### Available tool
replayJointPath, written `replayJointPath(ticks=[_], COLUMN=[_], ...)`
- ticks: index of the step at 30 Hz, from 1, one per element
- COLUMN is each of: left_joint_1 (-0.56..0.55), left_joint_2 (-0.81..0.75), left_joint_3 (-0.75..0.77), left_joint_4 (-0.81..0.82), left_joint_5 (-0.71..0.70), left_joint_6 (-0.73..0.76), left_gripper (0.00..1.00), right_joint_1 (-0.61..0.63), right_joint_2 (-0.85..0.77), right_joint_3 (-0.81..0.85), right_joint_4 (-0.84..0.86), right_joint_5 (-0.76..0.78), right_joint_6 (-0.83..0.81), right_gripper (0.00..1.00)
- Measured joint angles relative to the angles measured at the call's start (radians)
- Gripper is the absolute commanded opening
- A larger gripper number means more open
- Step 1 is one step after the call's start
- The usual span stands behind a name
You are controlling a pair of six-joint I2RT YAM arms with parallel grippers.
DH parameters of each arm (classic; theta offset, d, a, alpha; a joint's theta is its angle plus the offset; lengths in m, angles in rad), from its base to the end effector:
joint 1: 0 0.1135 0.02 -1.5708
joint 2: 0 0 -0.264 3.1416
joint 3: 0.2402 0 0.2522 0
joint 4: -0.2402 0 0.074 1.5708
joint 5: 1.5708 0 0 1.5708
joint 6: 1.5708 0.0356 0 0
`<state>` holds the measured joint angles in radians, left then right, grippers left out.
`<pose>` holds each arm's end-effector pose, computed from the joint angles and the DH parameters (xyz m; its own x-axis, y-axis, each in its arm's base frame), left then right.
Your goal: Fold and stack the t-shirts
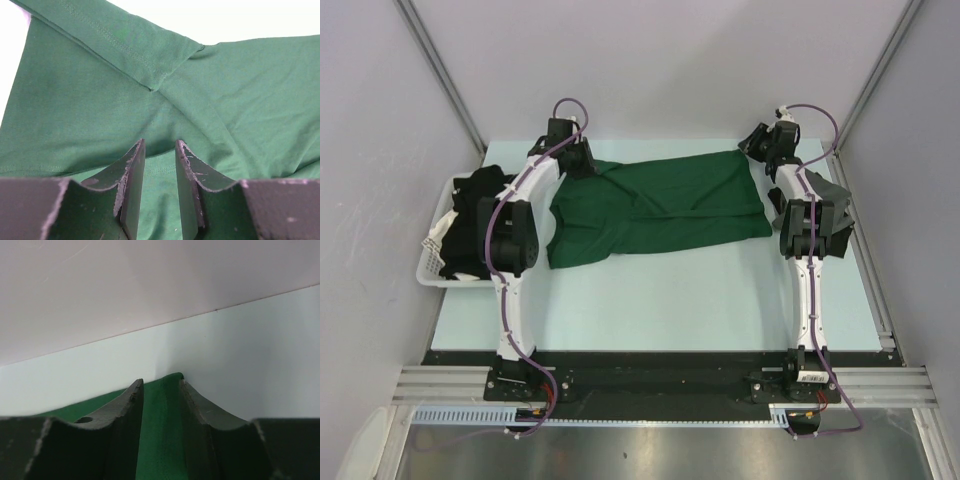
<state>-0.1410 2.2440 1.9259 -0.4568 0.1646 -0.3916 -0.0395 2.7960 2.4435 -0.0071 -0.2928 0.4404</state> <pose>0.5081 -0.0780 0.2239 -0.7374 -0.2756 -0.6166 -0.0291 0.9251 -0.3787 0.6201 -0.0142 0.1366 -0.4170 0.4250 -0.8034 -0.0601 0.8691 0.4909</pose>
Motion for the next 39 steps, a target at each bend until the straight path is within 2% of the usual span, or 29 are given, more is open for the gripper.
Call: replayJointPath(ticks=[20,39], left_joint_1=[-0.008,-0.010], left_joint_2=[0.000,0.000], left_joint_3=[0.000,0.000], left_joint_4=[0.003,0.003], left_joint_5=[0.001,0.009], left_joint_6=[0.000,-0.002], left_gripper=[0.36,0.37], right_joint_1=[0.001,0.001], right_joint_2=[0.010,0.023], right_joint_3=[0.021,0.022], right_joint_4=[-0.008,-0.035], right_joint_5=[0.034,0.042], right_joint_6=[-0.014,0.038], right_gripper=[0.41,0.39])
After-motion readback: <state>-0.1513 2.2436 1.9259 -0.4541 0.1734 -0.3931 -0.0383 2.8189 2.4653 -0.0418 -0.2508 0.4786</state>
